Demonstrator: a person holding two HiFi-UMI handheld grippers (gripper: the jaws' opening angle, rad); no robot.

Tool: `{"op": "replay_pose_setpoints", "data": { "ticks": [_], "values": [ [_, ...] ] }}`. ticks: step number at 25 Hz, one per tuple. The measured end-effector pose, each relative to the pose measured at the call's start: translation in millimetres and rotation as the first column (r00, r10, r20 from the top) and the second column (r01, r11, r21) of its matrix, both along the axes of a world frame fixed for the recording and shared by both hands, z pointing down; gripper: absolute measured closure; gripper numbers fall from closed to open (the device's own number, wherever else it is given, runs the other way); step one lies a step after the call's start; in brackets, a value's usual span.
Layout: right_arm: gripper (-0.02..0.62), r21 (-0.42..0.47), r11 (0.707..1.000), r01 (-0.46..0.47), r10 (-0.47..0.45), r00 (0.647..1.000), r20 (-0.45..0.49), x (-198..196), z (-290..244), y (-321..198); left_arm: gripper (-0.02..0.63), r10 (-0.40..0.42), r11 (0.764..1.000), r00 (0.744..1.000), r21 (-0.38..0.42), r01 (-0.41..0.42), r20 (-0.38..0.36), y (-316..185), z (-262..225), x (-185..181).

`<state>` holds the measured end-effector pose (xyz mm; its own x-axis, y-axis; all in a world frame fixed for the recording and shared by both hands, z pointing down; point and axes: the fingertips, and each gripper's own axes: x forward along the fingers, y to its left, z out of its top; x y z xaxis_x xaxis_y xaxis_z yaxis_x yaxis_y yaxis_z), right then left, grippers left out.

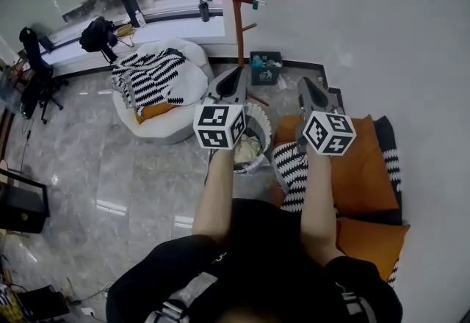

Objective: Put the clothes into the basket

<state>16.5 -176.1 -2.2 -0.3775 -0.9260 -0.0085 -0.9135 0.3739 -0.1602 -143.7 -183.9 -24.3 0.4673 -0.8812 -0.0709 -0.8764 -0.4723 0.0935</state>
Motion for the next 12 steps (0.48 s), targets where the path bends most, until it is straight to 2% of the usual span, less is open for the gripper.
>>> {"op": "replay_pose_setpoints", "data": {
  "ticks": [7,12],
  "values": [
    [0.584,0.021,1.0,-0.005,0.005,1.0,-0.026,-2.8,-8.5,-7.0,0.597,0.021,0.999,1.0,0.028,-0.021,-0.015,-6.9,-5.6,0.5],
    [0.583,0.015,1.0,0.001,-0.001,0.999,-0.042,-13.2,-9.4,-17.8,0.597,0.02,1.0,0.999,0.005,-0.02,-0.025,-18.6,1.2,-5.9]
  ]
}}
